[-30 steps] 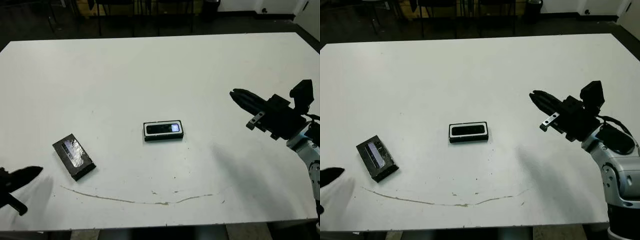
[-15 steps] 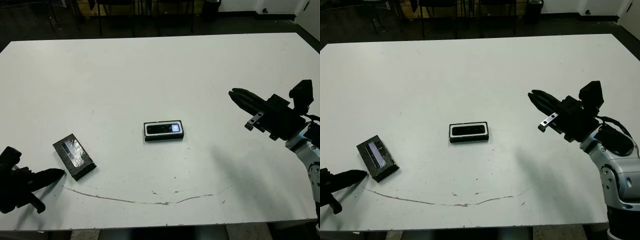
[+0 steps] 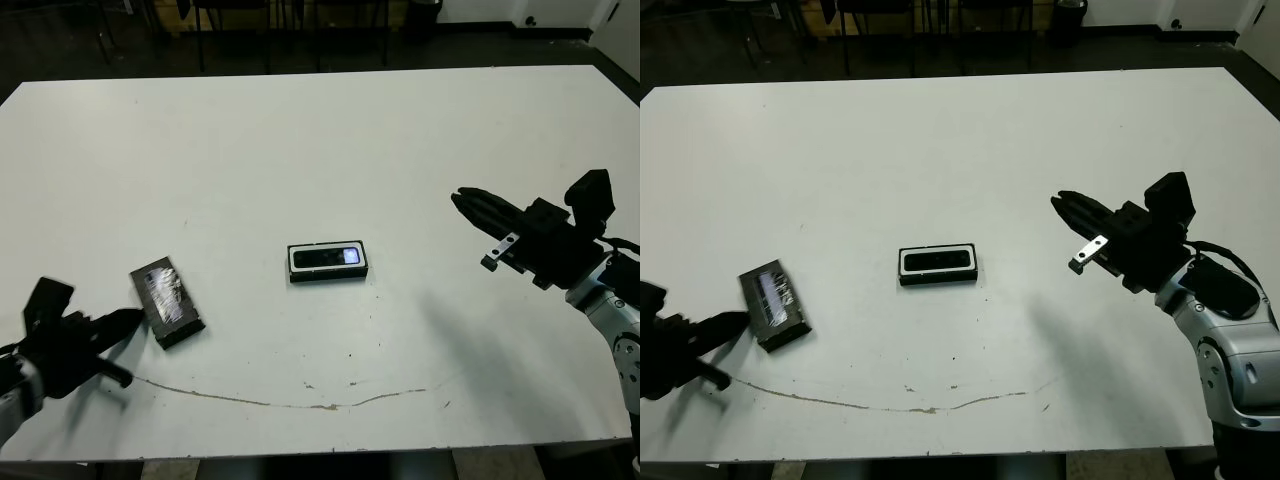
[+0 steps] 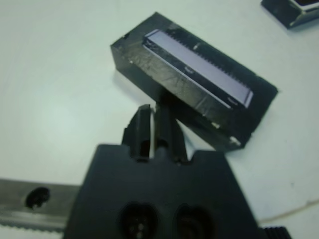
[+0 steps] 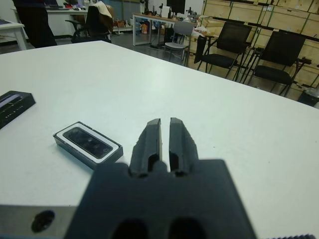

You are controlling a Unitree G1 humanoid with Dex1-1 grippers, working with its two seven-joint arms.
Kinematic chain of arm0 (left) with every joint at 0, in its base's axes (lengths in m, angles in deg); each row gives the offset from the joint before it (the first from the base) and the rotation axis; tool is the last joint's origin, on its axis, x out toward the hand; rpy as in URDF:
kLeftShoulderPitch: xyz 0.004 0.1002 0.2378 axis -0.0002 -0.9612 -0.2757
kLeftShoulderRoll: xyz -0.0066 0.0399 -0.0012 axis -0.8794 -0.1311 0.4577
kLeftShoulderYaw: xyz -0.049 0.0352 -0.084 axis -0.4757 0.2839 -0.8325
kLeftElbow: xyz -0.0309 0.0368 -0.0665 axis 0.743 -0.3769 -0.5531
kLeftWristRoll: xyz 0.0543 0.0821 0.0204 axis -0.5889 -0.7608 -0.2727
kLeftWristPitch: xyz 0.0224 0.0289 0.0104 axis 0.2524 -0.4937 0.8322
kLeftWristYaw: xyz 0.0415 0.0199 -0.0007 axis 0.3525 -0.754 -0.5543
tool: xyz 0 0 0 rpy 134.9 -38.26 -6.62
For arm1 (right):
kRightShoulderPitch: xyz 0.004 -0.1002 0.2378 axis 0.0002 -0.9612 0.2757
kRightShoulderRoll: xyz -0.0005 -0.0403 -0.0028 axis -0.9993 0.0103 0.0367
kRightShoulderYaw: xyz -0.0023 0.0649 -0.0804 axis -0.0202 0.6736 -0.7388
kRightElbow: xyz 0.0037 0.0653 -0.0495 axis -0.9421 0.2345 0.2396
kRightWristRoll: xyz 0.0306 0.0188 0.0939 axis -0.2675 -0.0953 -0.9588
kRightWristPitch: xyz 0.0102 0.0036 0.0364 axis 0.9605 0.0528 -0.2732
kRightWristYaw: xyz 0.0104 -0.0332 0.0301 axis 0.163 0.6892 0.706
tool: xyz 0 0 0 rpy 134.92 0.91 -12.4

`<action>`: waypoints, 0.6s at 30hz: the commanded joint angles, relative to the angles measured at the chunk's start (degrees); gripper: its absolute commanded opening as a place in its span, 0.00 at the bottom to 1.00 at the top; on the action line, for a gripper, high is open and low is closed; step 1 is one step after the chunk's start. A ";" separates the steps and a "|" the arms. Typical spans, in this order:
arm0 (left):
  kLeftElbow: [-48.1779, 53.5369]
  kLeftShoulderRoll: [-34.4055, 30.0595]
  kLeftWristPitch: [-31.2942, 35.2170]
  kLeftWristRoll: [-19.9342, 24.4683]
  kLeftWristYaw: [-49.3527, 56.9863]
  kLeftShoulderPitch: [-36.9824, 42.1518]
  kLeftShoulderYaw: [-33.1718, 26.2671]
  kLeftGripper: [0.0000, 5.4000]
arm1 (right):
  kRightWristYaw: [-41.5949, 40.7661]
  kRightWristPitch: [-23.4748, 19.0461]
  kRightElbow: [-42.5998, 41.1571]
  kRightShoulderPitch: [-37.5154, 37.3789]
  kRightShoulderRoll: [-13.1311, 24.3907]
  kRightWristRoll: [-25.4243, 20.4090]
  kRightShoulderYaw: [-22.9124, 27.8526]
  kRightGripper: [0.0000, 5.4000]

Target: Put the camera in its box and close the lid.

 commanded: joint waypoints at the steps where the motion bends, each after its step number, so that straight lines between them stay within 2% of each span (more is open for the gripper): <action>1: -1.09 0.32 1.80 -1.49 0.91 2.43 2.86 0.00 | 0.31 -0.25 -0.26 -1.22 0.48 0.87 -0.39 0.00; 12: 0.34 1.02 6.37 -3.39 1.94 10.51 10.57 0.00 | -0.58 1.64 0.62 -1.72 0.13 0.80 -0.26 0.00; 18: -1.28 0.95 4.41 -5.56 1.87 13.07 12.84 0.00 | -1.71 3.25 2.12 -1.56 0.26 1.03 -0.26 0.00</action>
